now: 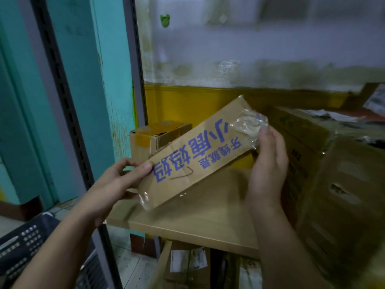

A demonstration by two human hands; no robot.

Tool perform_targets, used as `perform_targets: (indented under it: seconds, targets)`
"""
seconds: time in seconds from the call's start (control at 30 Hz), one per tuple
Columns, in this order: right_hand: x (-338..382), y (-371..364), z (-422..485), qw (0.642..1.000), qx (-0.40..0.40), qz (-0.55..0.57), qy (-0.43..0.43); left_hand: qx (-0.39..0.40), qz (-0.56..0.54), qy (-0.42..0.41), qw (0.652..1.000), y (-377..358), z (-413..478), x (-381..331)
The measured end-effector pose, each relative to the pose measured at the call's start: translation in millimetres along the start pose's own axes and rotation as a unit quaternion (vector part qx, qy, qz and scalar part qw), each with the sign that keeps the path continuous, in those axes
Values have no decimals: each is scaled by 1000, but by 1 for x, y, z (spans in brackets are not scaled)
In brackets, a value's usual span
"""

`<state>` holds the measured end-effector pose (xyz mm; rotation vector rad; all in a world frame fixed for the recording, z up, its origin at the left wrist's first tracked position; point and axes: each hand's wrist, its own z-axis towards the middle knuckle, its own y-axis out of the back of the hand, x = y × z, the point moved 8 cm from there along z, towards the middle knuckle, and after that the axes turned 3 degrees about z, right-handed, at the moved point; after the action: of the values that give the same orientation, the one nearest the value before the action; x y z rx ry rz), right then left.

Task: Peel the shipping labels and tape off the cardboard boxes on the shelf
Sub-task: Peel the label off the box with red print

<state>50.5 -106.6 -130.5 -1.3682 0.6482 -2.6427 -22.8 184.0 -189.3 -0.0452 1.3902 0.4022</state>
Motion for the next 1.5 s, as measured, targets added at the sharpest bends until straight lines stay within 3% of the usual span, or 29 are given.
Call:
perform_targets:
  seconds: [0.13,0.27,0.47,0.57,0.7,0.83,0.93,1.0,1.1,1.3,1.4,1.5]
  targets:
    - [28,-15,18,997,25,-32,66,83,70,43,993,-31,1,0]
    - [56,-23,19,984,91,-73,136,115,54,55,990,-68,13,0]
    - [53,-17,10,966,175,-102,164,115,65,-43,990,-111,39,-12]
    - [50,-13,1,954,196,-115,194,52,31,-69,996,-116,51,-14]
    - [43,-13,-11,944,230,-134,195,-6,-59,-43,997,-115,59,-23]
    - [31,-11,-27,931,256,-170,196,-8,-213,-12,977,-112,61,-30]
    - [17,-13,-41,918,282,-202,190,42,-234,2,971,-116,59,-34]
    - [7,-14,-47,915,290,-216,178,86,-228,17,970,-122,57,-38]
    - [-2,-12,-47,926,304,-194,114,85,-238,39,967,-118,55,-42]
    - [-23,-12,-38,923,383,16,-30,140,-236,15,961,-128,49,-59]
    - [-22,-13,-30,928,351,97,-74,140,-251,16,958,-125,51,-61]
    - [-29,-5,-24,948,252,120,-151,149,-290,56,944,-117,55,-48]
